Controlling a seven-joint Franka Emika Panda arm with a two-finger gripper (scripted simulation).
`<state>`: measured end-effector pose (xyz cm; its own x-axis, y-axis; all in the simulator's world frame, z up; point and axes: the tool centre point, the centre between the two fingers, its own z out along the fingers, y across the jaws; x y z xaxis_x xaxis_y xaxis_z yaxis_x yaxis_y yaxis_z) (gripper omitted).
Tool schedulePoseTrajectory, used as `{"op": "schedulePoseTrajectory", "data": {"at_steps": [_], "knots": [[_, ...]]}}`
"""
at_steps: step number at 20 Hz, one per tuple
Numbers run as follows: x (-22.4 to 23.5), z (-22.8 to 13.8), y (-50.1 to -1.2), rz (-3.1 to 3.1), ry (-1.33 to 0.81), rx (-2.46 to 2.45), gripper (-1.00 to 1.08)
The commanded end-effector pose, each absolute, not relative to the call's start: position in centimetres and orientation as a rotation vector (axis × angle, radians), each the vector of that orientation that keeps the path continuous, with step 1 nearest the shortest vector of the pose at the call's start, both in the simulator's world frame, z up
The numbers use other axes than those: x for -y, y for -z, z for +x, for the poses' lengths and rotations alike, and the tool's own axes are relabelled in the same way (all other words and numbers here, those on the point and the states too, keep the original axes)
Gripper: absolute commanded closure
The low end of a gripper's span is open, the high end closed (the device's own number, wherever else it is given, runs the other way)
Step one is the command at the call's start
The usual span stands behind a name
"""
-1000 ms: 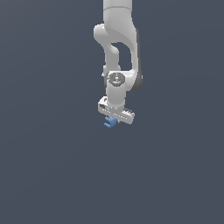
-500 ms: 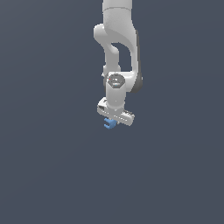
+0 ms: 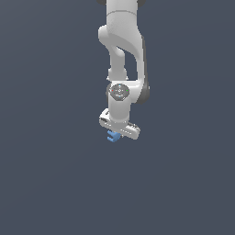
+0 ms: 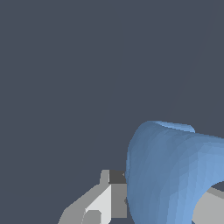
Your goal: Pick up the object and move it to a goal position.
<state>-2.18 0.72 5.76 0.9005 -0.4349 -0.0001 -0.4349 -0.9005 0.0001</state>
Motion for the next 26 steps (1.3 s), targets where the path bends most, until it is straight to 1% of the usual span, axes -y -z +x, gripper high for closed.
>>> {"op": "schedulePoseTrajectory", "data": {"at_steps": [1,14,26], "knots": [[-0.4,-0.7,-5.8,3.062,0.000,0.701,1.08],[1.1,6.8,-6.2,3.062,0.000,0.701,1.08],[2.2,12.2,-6.5,3.062,0.000,0.701,1.08]]}}
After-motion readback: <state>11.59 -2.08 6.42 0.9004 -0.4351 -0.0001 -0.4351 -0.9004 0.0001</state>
